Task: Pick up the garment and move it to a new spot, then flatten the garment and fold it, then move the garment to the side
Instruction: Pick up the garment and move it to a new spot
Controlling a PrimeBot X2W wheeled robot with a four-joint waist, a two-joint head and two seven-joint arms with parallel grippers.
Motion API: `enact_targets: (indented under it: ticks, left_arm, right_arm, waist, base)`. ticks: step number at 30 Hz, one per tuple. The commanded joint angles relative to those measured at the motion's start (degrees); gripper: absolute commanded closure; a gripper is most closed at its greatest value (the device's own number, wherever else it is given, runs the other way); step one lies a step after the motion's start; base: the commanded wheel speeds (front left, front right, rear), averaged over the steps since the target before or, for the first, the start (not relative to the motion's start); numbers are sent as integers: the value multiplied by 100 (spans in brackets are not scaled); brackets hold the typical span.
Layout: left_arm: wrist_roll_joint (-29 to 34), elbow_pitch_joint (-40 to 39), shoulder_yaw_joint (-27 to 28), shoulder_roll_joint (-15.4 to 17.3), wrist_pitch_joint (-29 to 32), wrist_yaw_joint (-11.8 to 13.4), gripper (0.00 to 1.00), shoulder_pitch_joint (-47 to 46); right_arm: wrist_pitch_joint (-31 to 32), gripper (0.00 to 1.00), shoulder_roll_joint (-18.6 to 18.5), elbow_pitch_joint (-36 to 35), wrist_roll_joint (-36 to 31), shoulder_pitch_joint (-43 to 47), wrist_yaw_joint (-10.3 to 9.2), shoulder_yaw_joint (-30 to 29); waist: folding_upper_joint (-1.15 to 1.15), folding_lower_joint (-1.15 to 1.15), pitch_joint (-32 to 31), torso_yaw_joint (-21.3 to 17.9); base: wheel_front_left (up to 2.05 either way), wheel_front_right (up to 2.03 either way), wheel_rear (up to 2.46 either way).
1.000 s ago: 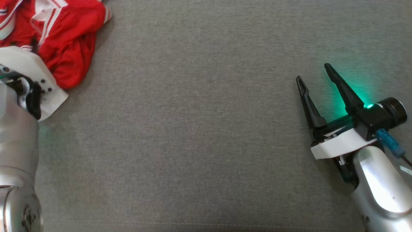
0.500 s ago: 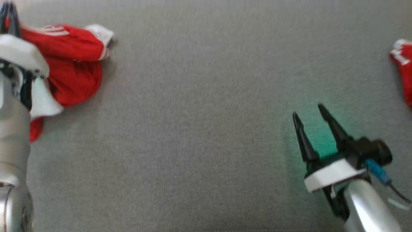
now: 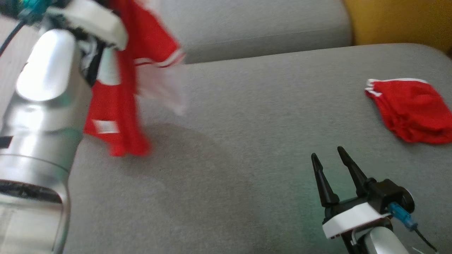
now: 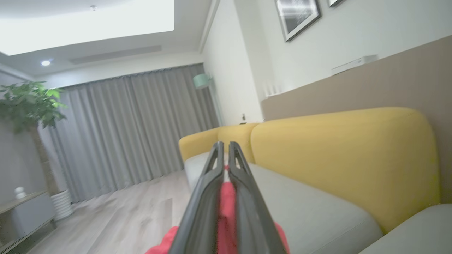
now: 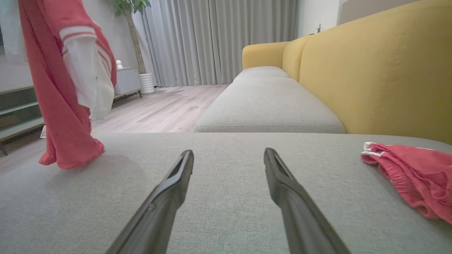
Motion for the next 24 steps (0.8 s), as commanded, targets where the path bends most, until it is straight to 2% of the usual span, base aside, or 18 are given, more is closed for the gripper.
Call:
enact_targets:
  ticks: [1,10,17,18,19,20,22,24]
  left_arm:
    - [-132,-306,-30,154,6,11,100,-399]
    - [-1022,-768,-1231,-46,87,10,100,93]
    - [-1594,-535,-2061,-150,-69,10,100,1673]
    - [-1648,-449,-2120,-180,-117,10,83,1938]
    - [-1674,-349,-2151,-207,-173,12,9,2193]
    - [-1698,-252,-2150,-246,-227,48,0,2448]
    - [-1739,-125,-2103,-330,-300,176,0,2962]
    - [-1750,-215,-1917,-401,-327,419,0,3432]
  right_arm:
    - [-15,0,26,-193,22,-101,37,74]
    - [-15,0,177,-186,40,-30,37,117]
    - [-15,0,226,-110,72,-13,37,141]
    - [-15,0,230,-86,77,-2,37,134]
    - [-15,0,232,-56,82,11,37,128]
    - [-15,0,235,-24,87,31,37,118]
    - [-15,0,235,6,99,84,37,74]
    - [-15,0,219,18,114,187,37,-27]
  waist:
    - [0,1,-166,-201]
    - [0,1,-67,-505]
    - [0,1,176,-616]
    - [0,1,212,-601]
    - [0,1,230,-585]
    - [0,1,234,-563]
    - [0,1,199,-504]
    - [0,1,135,-389]
  base:
    - [0,0,0]
    - [0,0,0]
    - [0,0,0]
    - [0,0,0]
    - [0,0,0]
    - [0,0,0]
    - [0,0,0]
    - [0,0,0]
